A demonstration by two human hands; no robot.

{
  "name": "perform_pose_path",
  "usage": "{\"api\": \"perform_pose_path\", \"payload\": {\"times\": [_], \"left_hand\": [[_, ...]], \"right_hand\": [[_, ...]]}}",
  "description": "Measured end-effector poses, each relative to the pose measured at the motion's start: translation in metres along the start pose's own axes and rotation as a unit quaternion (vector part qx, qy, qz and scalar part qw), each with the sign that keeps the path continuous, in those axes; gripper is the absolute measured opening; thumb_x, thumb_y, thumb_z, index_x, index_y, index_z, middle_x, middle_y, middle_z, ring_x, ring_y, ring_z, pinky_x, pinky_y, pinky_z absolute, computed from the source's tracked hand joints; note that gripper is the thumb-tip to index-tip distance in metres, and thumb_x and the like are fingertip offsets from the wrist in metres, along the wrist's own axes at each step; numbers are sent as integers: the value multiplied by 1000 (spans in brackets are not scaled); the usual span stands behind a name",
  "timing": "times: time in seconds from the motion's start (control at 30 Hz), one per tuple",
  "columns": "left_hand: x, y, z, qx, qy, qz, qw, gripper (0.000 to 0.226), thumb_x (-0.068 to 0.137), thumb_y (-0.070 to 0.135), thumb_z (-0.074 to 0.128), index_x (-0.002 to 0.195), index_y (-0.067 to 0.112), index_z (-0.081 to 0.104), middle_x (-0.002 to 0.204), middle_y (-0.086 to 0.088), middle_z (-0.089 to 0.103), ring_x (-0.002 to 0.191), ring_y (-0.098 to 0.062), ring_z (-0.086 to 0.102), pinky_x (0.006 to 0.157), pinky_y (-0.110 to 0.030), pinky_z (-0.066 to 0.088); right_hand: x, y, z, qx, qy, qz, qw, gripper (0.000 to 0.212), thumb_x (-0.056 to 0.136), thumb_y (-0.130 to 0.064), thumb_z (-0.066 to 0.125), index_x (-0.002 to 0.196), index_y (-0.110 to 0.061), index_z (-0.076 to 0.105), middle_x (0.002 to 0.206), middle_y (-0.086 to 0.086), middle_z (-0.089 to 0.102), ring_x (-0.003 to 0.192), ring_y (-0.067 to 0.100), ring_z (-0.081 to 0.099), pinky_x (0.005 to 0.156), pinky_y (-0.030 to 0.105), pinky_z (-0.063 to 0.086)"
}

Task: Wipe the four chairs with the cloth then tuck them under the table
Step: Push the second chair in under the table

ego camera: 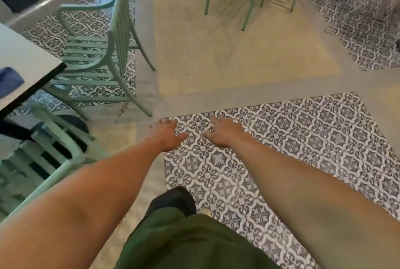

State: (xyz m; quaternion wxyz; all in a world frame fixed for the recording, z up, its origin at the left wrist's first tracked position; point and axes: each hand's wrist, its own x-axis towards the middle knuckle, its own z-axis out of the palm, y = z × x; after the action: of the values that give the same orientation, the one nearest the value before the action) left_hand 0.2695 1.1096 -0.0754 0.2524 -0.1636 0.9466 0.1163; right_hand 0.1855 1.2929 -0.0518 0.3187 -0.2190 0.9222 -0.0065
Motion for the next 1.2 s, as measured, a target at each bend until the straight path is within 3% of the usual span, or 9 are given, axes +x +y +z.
{"api": "perform_pose_path", "payload": {"times": [0.43, 0.73, 0.93, 1.07, 1.2], "left_hand": [[234, -3, -115, -53, -18, -44, 997, 76, 92, 67, 33, 151, 19, 26, 155, -9, 31, 142, -30, 25, 113, -55, 25], [354, -43, -245, -82, 115, -168, 976, 72, 93, 63, 38, 147, 16, 34, 153, -12, 34, 143, -32, 24, 113, -53, 23], [404, -83, -297, -99, 221, -287, 927, 77, 90, 62, 41, 151, 16, 29, 157, -11, 29, 147, -30, 17, 119, -48, 18], [417, -104, -335, -108, 273, -390, 873, 80, 84, 65, 44, 146, 16, 33, 148, -11, 39, 139, -31, 30, 114, -51, 28], [424, -118, -367, -128, 264, -477, 828, 85, 82, 65, 48, 149, 18, 28, 155, -11, 31, 143, -31, 25, 115, -52, 25]], "right_hand": [[242, 7, -164, -91, -38, -53, 994, 71, 91, -60, 42, 148, -22, 23, 151, 10, 35, 135, 33, 34, 107, 50, 32], [401, -60, -301, -158, -3, -166, 973, 72, 89, -62, 44, 147, -23, 26, 149, 9, 38, 133, 33, 38, 104, 50, 36], [497, -151, -381, -229, 20, -327, 916, 72, 87, -62, 50, 144, -22, 30, 145, 10, 44, 131, 32, 42, 101, 48, 39], [536, -207, -434, -255, 38, -448, 856, 77, 86, -62, 52, 148, -23, 27, 146, 8, 45, 132, 30, 44, 103, 47, 41], [561, -248, -477, -251, 35, -540, 803, 68, 88, -54, 55, 144, -20, 35, 138, 9, 52, 126, 29, 49, 104, 50, 42]]}}
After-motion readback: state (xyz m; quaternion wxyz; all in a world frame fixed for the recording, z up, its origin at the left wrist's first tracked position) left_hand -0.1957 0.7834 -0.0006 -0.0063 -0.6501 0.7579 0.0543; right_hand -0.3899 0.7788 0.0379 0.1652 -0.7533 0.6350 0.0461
